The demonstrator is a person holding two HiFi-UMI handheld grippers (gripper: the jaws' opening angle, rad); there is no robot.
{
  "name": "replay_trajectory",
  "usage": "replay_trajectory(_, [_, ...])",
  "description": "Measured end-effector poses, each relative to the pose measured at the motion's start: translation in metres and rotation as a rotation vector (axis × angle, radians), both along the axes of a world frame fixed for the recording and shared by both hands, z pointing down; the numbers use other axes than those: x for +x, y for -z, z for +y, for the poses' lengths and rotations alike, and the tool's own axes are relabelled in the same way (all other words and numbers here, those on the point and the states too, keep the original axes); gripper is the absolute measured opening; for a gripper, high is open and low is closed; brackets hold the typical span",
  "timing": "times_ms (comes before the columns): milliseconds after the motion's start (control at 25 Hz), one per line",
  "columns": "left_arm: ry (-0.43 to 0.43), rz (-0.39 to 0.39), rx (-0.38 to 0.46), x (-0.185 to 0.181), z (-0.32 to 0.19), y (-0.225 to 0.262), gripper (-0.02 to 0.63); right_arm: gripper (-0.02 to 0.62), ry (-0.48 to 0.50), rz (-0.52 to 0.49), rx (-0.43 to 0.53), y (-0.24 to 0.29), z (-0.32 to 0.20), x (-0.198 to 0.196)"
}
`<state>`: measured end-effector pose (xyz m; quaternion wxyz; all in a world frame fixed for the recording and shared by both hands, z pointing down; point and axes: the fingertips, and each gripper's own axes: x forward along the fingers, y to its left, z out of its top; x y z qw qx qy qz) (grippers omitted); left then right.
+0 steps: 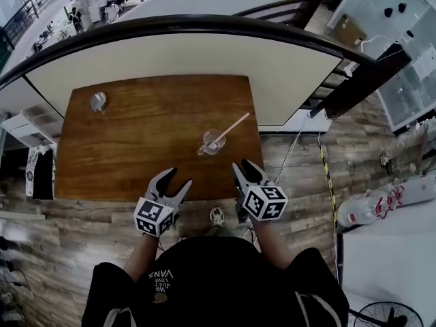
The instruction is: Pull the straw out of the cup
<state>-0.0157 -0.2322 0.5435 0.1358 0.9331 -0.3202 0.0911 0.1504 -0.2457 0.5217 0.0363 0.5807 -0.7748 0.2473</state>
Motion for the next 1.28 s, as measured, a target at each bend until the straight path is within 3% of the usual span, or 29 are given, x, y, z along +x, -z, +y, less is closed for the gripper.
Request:
replay_trajectory(640, [0.143, -0.015, -0.051, 0.019, -0.048, -0.023, 0.213, 0.132, 0.119, -0.011, -0.052, -0.035, -0.092, 0.018])
replay_trajectory(1280, [0.228, -0.028, -0.092, 0.028, -0.061, -0.037, 0.216, 0.132, 0.205, -0.077, -0.083, -0.068, -0.144, 0.009])
